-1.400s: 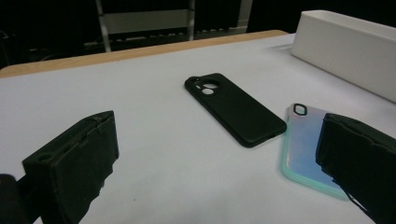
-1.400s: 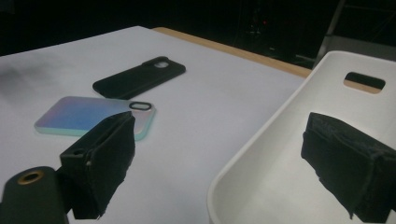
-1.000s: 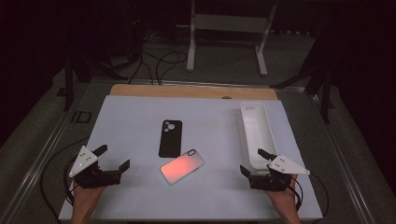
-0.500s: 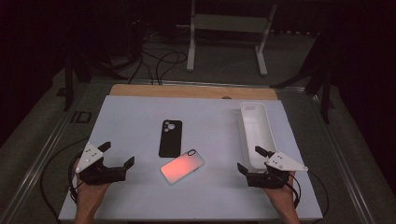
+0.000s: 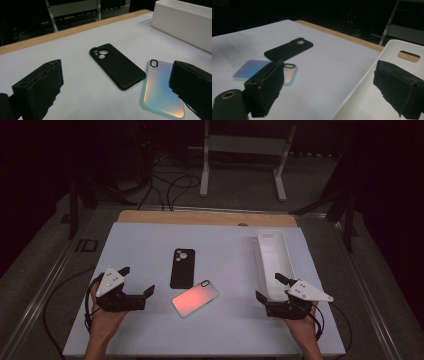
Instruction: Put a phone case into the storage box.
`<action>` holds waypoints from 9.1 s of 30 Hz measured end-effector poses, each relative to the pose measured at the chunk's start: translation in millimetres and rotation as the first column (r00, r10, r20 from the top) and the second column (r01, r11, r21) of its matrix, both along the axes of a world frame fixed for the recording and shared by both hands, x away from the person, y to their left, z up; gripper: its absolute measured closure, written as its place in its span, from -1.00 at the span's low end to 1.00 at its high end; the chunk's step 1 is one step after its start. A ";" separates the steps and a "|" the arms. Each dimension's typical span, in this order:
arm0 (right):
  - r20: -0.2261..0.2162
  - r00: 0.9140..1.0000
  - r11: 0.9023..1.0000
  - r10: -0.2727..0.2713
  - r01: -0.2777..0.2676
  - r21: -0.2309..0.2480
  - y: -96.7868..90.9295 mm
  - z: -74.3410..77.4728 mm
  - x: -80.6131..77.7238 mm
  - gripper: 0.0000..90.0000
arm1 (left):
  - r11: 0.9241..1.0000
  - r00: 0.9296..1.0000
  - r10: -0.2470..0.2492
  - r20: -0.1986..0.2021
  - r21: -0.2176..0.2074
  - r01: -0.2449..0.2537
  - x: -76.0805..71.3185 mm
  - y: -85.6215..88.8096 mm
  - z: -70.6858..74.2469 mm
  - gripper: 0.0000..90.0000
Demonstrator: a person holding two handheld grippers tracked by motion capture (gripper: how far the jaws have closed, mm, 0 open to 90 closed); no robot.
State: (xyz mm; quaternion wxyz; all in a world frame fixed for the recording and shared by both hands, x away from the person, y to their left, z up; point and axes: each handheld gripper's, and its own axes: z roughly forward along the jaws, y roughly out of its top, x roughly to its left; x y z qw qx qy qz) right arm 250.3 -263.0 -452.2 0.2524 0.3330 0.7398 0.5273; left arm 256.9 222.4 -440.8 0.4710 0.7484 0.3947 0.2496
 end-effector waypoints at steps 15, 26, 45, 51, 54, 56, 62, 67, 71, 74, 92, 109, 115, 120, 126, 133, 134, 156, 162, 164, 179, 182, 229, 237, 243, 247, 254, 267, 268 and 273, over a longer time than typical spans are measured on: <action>-0.020 1.000 1.000 0.006 -0.006 -0.016 3.5 -5.8 1.3 -0.78 | 0.995 0.994 -0.083 -0.068 0.048 0.087 19.6 -37.4 -6.1 -1.00; -0.017 1.000 1.000 0.003 -0.003 -0.020 2.0 -4.9 1.2 -0.78 | 0.988 0.986 -0.123 -0.112 0.082 0.133 29.0 -54.7 -12.8 -1.00; -0.026 1.000 0.999 -0.002 0.001 -0.035 2.5 -7.1 0.1 -0.78 | 0.961 0.959 -0.188 -0.211 0.160 0.224 41.1 -87.4 -29.3 -1.00; -0.031 1.000 1.000 0.004 -0.005 -0.017 1.1 -7.2 0.4 -0.78 | 0.950 0.944 -0.209 -0.254 0.177 0.257 44.0 -99.0 -36.7 -1.00; -0.031 1.000 1.000 0.004 -0.004 -0.014 -0.3 -7.4 0.6 -0.78 | 0.945 0.939 -0.213 -0.269 0.186 0.268 44.7 -103.3 -39.6 -1.00; -0.030 1.000 1.000 0.000 -0.001 -0.014 -0.5 -7.3 0.5 -0.78 | 0.944 0.936 -0.214 -0.279 0.189 0.272 45.1 -105.7 -41.4 -1.00; -0.035 0.999 1.000 0.006 -0.006 -0.011 0.0 -7.8 0.3 -0.78 | 0.932 0.926 -0.220 -0.308 0.214 0.293 45.7 -113.0 -47.7 -1.00; -0.041 0.999 1.000 0.005 -0.006 -0.008 -0.6 -8.5 0.5 -0.78 | 0.923 0.918 -0.225 -0.327 0.230 0.308 43.4 -118.2 -53.2 -1.00; -0.039 0.999 1.000 0.005 -0.005 -0.009 0.1 -8.5 0.1 -0.78 | 0.919 0.912 -0.227 -0.342 0.235 0.316 41.3 -121.6 -57.7 -1.00; -0.039 0.999 1.000 0.006 -0.007 -0.010 0.1 -8.8 0.2 -0.78 | 0.915 0.911 -0.226 -0.345 0.245 0.320 40.6 -122.9 -59.4 -1.00; -0.045 0.999 1.000 0.012 -0.012 -0.011 1.5 -10.7 0.9 -0.78 | 0.906 0.894 -0.211 -0.396 0.265 0.332 35.9 -123.1 -71.8 -0.98; -0.051 0.999 1.000 0.013 -0.014 -0.016 2.7 -12.3 2.1 -0.78 | 0.894 0.874 -0.206 -0.439 0.279 0.351 38.6 -127.3 -77.2 -0.83; -0.053 0.998 1.000 0.016 -0.017 -0.024 4.3 -12.3 2.2 -0.78 | 0.889 0.868 -0.201 -0.454 0.288 0.357 39.5 -129.4 -75.9 -0.78; -0.053 0.998 0.999 0.019 -0.021 -0.029 5.7 -8.6 5.1 -0.78 | 0.880 0.861 -0.210 -0.462 0.294 0.372 40.7 -128.9 -73.2 -0.65; -0.067 0.997 0.999 0.028 -0.031 -0.042 7.6 -4.2 8.9 -0.78 | 0.878 0.870 -0.207 -0.448 0.306 0.367 38.3 -130.0 -72.3 -0.62; -0.100 0.994 0.999 0.045 -0.047 -0.023 10.6 -2.0 13.0 -0.78 | 0.895 0.887 -0.217 -0.409 0.280 0.348 34.3 -129.8 -63.7 -0.62; -0.103 0.993 0.999 0.048 -0.051 -0.019 10.9 -1.5 14.0 -0.78 | 0.895 0.892 -0.217 -0.398 0.283 0.344 33.3 -129.4 -61.0 -0.62; -0.222 0.962 0.988 0.156 -0.146 0.058 59.0 26.6 42.1 -0.78 | 0.931 0.957 -0.273 -0.100 0.222 0.289 20.8 -148.8 6.4 -0.62; -0.284 0.937 0.979 0.202 -0.183 0.094 79.1 30.5 48.4 -0.65 | 0.940 0.955 -0.288 -0.069 0.173 0.295 16.6 -154.8 10.1 -0.62; -0.334 0.920 0.977 0.206 -0.174 0.124 85.7 28.9 53.0 -0.41 | 0.943 0.956 -0.288 -0.058 0.160 0.293 16.0 -155.8 12.7 -0.62; -0.404 0.861 0.930 0.310 -0.188 0.315 95.2 31.7 61.2 0.81 | 0.933 0.951 -0.301 -0.076 0.184 0.310 14.7 -166.6 6.7 -0.62; -0.403 0.846 0.915 0.348 -0.214 0.341 98.1 31.9 59.6 0.93 | 0.929 0.956 -0.281 -0.079 0.228 0.292 12.8 -169.7 5.7 -0.56; -0.204 0.805 0.829 0.558 -0.551 0.094 108.7 60.2 49.4 0.11 | 0.804 0.773 -0.586 -0.243 -0.057 0.591 18.4 -150.6 -4.5 0.90; -0.214 0.855 0.879 0.473 -0.474 0.051 110.9 54.3 46.7 -0.37 | 0.840 0.816 -0.538 -0.213 -0.051 0.540 20.2 -144.2 -3.8 0.92; -0.216 0.869 0.894 0.445 -0.444 0.055 106.3 51.3 45.6 -0.42 | 0.862 0.838 -0.504 -0.209 -0.055 0.505 22.2 -139.3 -3.9 0.92; -0.219 0.873 0.899 0.436 -0.436 0.049 105.1 49.7 45.5 -0.46 | 0.870 0.847 -0.490 -0.205 -0.042 0.492 22.6 -138.8 -4.5 0.91; -0.220 0.883 0.909 0.414 -0.414 0.047 103.1 49.5 45.4 -0.51 | 0.888 0.869 -0.453 -0.199 -0.021 0.459 23.2 -136.4 -4.8 0.91; -0.219 0.921 0.945 0.322 -0.326 0.018 104.7 49.6 44.7 -0.76 | 0.943 0.931 -0.330 -0.159 -0.018 0.331 26.6 -123.9 -3.6 0.91; -0.219 0.925 0.949 0.311 -0.315 0.015 105.0 49.8 44.8 -0.78 | 0.948 0.935 -0.317 -0.156 -0.015 0.319 26.6 -123.8 -3.6 0.91; -0.205 0.943 0.965 0.261 -0.263 0.019 109.0 51.6 43.8 -0.80 | 0.958 0.947 -0.283 -0.150 -0.001 0.286 26.1 -125.6 -4.3 0.91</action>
